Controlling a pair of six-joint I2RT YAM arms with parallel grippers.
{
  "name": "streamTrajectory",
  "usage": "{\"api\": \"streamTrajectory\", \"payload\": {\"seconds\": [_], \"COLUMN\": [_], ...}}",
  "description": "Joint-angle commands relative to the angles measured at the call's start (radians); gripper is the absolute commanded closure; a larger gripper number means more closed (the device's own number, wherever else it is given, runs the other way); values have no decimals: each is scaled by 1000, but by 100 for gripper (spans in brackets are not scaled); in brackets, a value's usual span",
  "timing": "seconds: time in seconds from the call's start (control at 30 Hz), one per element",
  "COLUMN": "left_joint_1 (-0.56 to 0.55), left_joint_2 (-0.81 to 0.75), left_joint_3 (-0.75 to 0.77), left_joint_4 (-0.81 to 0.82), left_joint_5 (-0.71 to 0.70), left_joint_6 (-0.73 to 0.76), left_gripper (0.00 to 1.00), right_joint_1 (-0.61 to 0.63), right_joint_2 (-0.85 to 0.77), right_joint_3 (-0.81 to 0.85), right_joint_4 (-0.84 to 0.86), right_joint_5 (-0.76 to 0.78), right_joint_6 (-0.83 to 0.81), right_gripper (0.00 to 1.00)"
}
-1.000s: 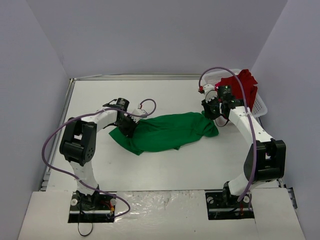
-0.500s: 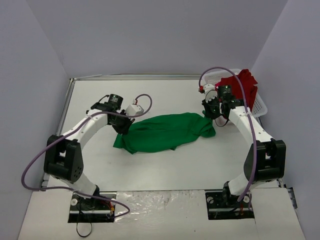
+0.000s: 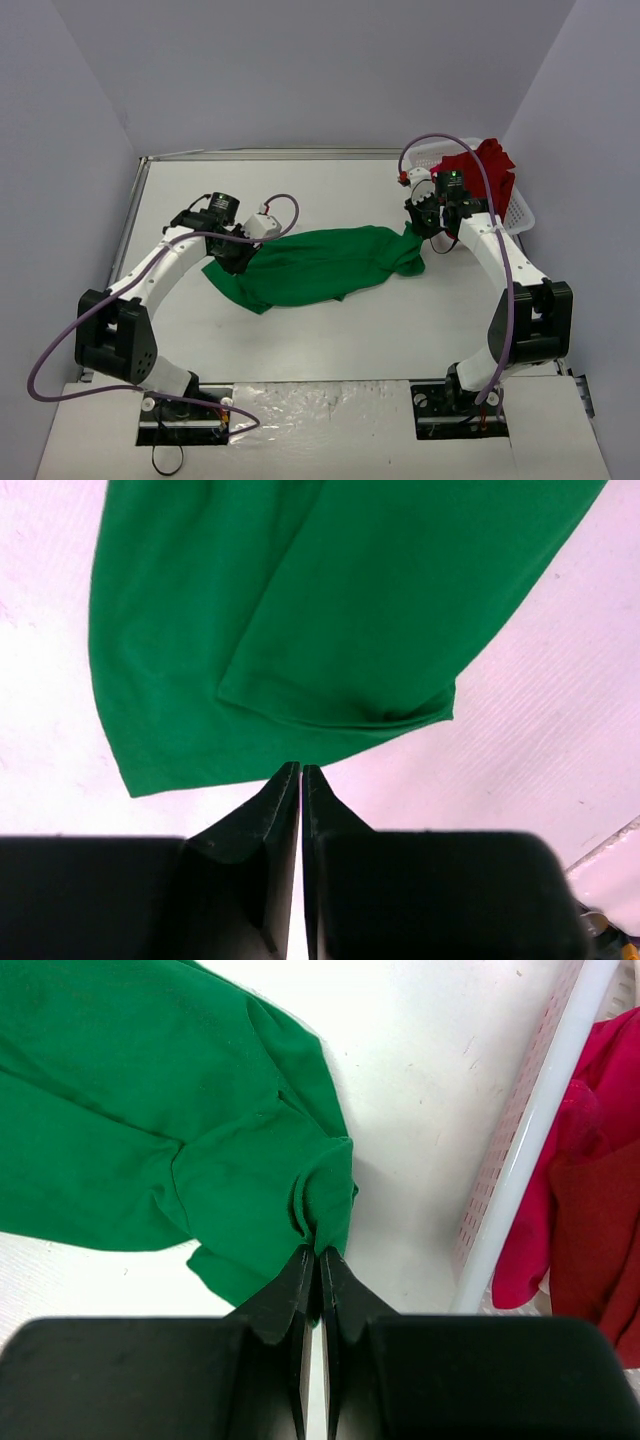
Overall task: Fold and stack the t-shirts
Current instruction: Flatten out the tshirt
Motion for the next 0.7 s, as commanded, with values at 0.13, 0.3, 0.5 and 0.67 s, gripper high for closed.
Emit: {"api": "streamTrajectory", "payload": {"seconds": [0.13,0.3,0.5,0.67], "left_joint_1": [7,9,24,32], "left_joint_2": [-87,-50,106,197], "left_joint_3": [-69,-116,-66,-32], "left_joint_4": [13,108,169,199], "left_joint_5": [-37,-67,5,18], "left_joint_6": [-4,-7,-56,-52], "left_gripper": [98,55,46,52], "right_joint_1": [-13,-18,-19,-21], "right_joint_2": [-37,-37,-12,8], "right_joint_3": [17,19,8,-3], "right_joint_4": [2,1,1,4], "right_joint_5": [4,-2,-7,-5], "right_joint_6": [-6,-5,-8,-15], "right_gripper": [100,100,100,100]}}
